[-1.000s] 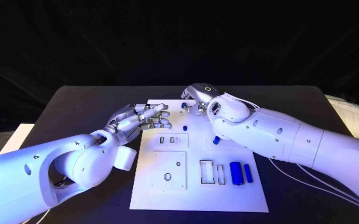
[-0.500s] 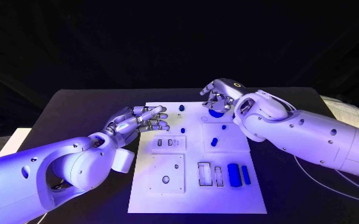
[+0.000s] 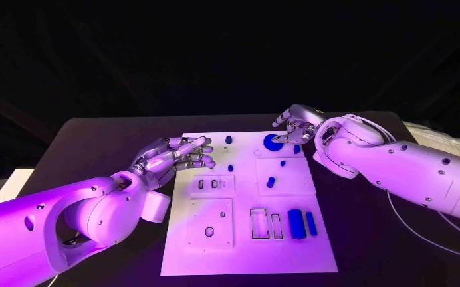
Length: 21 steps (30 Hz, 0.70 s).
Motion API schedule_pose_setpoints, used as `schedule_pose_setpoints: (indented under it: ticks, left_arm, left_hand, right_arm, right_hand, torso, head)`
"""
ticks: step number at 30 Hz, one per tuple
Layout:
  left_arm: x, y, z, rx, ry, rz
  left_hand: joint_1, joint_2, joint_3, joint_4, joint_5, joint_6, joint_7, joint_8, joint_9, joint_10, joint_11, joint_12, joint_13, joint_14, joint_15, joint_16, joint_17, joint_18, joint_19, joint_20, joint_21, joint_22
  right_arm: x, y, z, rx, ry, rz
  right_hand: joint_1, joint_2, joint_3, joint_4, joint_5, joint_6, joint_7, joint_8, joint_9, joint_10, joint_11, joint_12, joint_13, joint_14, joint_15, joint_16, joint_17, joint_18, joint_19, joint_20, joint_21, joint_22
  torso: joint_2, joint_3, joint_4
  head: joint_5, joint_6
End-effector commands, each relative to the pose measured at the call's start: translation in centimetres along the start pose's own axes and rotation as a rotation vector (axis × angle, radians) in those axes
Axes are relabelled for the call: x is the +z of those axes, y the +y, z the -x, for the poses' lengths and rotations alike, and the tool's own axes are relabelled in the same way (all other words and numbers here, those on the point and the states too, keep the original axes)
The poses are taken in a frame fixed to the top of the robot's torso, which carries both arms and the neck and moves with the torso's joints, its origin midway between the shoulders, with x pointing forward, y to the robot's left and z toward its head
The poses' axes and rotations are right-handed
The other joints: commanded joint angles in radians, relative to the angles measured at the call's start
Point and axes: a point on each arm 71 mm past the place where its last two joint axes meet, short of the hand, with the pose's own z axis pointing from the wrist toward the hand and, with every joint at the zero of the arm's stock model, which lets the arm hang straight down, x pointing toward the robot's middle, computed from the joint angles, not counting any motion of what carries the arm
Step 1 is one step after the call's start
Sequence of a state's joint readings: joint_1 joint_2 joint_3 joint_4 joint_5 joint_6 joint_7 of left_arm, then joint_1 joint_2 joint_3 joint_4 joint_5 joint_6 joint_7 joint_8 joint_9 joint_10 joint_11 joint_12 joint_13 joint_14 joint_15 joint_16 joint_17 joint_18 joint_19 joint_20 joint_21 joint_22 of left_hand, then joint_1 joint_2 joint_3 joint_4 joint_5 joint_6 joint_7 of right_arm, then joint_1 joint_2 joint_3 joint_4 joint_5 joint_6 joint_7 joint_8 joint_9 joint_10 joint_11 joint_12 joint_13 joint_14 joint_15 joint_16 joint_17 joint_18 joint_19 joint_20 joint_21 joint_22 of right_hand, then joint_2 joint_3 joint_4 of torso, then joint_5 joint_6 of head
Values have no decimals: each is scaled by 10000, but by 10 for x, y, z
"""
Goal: Assemble the parts on the task board
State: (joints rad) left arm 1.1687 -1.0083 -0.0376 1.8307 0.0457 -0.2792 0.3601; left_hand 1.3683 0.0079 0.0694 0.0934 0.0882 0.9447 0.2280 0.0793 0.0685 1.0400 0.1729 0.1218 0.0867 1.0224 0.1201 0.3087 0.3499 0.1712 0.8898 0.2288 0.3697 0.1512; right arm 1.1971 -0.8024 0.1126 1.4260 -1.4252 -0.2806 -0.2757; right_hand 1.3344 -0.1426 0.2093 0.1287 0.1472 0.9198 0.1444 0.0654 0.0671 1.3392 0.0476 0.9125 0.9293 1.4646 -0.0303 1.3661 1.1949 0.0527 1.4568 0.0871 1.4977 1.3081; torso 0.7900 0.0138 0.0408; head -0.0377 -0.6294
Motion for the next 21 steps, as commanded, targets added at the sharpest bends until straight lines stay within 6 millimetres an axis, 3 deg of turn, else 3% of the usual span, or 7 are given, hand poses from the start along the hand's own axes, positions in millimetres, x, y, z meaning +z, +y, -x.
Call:
schedule_pose_setpoints:
  ticks: [1,8,21]
  left_arm:
    - [1,-1,-3,-128,258,-58]
    - [1,-1,-4,-141,297,-45]
    - [1,-1,-3,-121,238,-66]
  left_hand:
    - [-23,60,-4,-73,-49,-23,22,-28,-2,-86,-13,46,-16,48,-10,-44,-13,121,99,-1,-68,-12]
    - [-23,60,-4,-73,-49,-23,22,-28,-2,-86,-13,46,-16,48,-10,-44,-13,121,99,-1,-68,-12]
    - [-23,60,-4,-73,-49,-23,22,-28,-2,-86,-13,46,-16,48,-10,-44,-13,121,99,-1,-68,-12]
  right_arm:
    - [3,-2,-6,-81,641,-422]
    - [10,-3,-10,-279,693,-608]
    - [10,-2,-16,-508,935,-657]
  right_hand:
    - [131,38,-83,50,84,-9,28,63,15,-25,62,245,315,480,78,96,163,-140,81,-3,62,883]
    - [262,97,-152,144,242,62,40,102,22,178,75,1145,1300,554,101,436,758,-170,159,20,124,1031]
    - [293,142,-185,188,258,206,23,190,40,196,68,1399,1617,573,102,548,958,-194,221,26,170,1144]
  torso:
    - [5,-9,17]
    - [5,-22,26]
    - [6,-15,13]
  head:
    - [-24,-28]
    - [-58,-62]
    - [-16,-169]
